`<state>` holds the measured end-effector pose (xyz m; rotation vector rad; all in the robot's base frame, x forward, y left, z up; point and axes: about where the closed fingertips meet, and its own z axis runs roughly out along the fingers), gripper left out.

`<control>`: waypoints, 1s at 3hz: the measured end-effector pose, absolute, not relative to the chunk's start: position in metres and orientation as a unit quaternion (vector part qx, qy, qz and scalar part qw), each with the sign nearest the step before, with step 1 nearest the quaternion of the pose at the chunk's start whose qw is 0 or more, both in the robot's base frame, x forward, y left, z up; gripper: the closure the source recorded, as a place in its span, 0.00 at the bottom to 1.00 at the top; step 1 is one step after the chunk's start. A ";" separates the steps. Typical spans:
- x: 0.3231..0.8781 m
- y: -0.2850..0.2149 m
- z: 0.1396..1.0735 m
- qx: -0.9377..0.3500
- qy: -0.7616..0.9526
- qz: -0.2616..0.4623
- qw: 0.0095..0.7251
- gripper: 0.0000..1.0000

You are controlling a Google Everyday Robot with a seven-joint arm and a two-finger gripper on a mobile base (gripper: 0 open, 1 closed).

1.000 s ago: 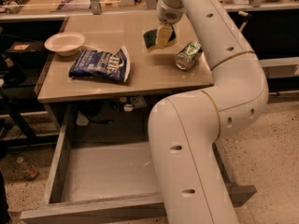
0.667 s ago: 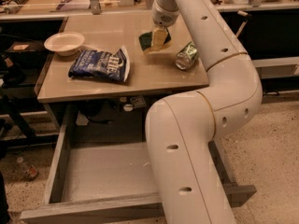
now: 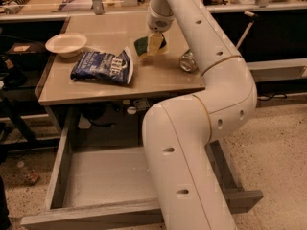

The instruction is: Pick sponge from top drawer and place on counter

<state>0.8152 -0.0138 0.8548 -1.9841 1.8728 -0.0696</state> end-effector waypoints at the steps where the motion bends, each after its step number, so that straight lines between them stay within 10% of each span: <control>1: 0.818 -0.008 0.851 -0.717 0.666 -0.027 0.205 1.00; 3: 0.821 -0.015 0.854 -0.710 0.672 -0.036 0.206 1.00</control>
Offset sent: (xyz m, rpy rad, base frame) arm 0.0856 -0.0127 0.0528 -0.0416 0.0124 0.0128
